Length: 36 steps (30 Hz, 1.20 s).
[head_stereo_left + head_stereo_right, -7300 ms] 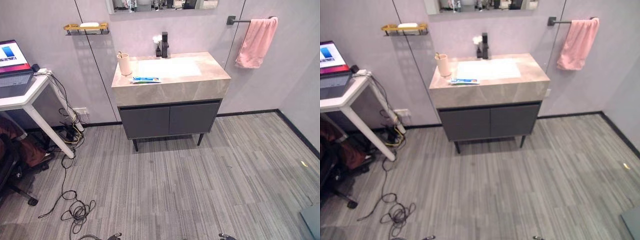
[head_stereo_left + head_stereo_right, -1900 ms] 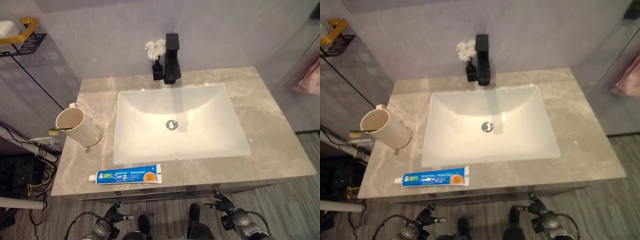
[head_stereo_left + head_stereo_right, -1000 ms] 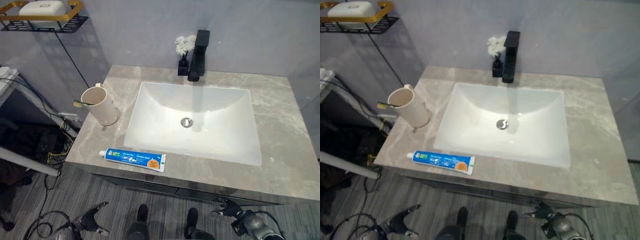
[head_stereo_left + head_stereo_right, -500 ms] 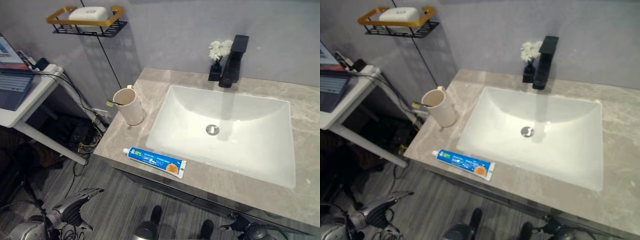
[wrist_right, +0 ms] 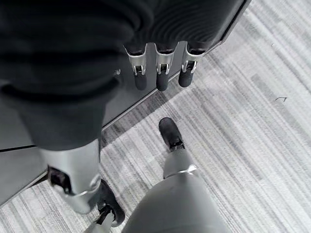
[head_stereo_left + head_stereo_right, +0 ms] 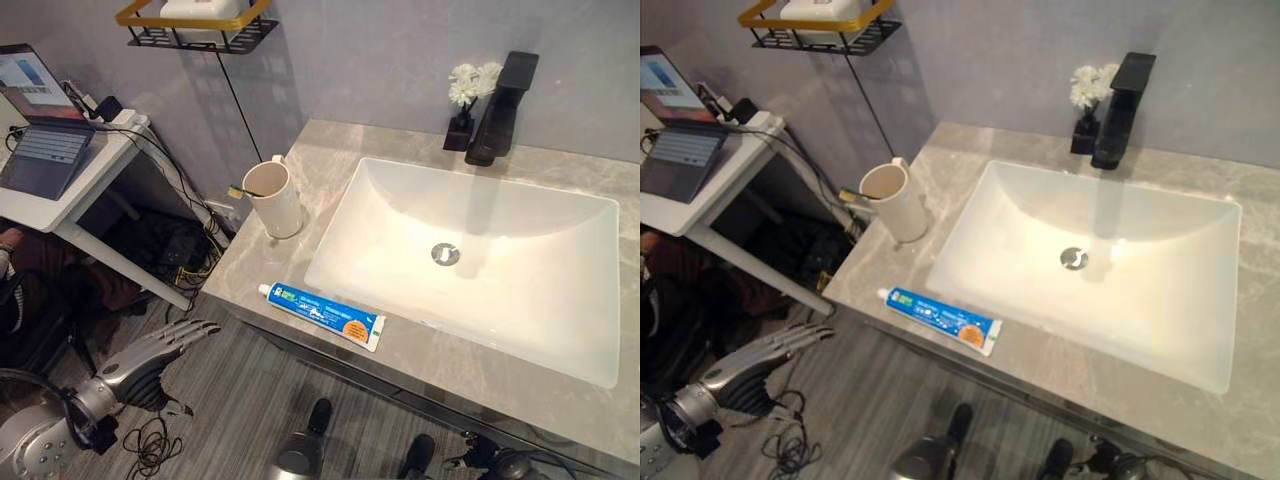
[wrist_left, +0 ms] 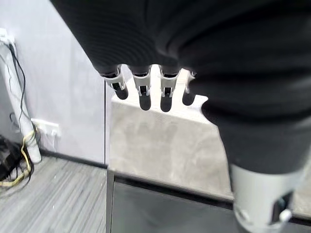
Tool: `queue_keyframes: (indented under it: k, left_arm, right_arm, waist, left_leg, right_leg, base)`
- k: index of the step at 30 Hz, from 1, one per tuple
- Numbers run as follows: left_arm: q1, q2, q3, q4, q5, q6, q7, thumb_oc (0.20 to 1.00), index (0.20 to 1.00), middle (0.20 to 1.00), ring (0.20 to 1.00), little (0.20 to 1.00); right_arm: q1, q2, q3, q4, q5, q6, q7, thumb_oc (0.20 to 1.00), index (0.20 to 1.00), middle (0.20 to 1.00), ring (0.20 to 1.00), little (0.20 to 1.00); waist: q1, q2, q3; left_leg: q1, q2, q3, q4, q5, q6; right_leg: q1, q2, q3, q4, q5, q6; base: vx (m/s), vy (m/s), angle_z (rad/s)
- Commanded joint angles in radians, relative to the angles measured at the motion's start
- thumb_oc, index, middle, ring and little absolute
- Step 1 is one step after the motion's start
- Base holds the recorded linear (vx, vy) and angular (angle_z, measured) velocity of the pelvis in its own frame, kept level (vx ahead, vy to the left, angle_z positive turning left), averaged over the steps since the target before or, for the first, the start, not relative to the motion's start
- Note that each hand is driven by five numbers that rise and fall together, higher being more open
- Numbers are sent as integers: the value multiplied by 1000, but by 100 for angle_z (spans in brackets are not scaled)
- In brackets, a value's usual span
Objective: Put brush and paste in cup on sink, flatten towel.
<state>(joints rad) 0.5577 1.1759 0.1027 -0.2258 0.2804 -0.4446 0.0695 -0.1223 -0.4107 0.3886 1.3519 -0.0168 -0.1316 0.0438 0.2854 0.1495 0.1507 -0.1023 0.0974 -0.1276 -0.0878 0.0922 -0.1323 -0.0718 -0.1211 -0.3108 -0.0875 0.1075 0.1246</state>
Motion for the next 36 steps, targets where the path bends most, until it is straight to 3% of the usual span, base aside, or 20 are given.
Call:
queue_keyframes:
  k: [1, 11, 17, 36]
  left_arm:
    - [-56, 0, 52, -15, -58, -1, 61, 1000, 1000, 1000, 1000, 1000]
    - [-108, 0, 74, 15, -58, 4, 71, 1000, 1000, 1000, 1000, 1000]
    - [-156, 1, 11, 18, -71, 6, 47, 1000, 1000, 1000, 1000, 1000]
    - [-222, -33, -105, -23, -71, 7, 11, 1000, 1000, 1000, 1000, 1000]
  right_arm:
    - [-40, 21, 20, -35, 20, 10, -7, 1000, 1000, 1000, 1000, 1000]
    - [2, 53, -6, -25, 33, 19, -5, 1000, 1000, 1000, 1000, 1000]
    - [26, 76, -22, -11, 35, 22, -8, 1000, 1000, 1000, 1000, 1000]
    - [-3, 85, -22, -21, 64, 21, -32, 1000, 1000, 1000, 1000, 1000]
  waist:
    - [-28, -39, -1]
    - [-72, -70, -20]
    - [-101, -106, -20]
    - [-119, -153, -18]
  left_leg:
    - [-52, -22, -17, 1, 60, 20]
    - [-19, -20, 29, 1, 30, 26]
    - [-20, -20, 51, 1, 20, 28]
    - [-55, -14, 121, 1, 10, 26]
  right_leg:
    - [31, -27, 106, 49, -32, 22]
    - [40, -33, 148, 30, -19, 30]
    - [34, -38, 167, 7, -1, 33]
    - [-49, -50, 226, 0, 34, 47]
  base:
    - [24, 20, -4]
    - [35, 8, -17]
    - [17, 2, -10]
    - [2, 6, -13]
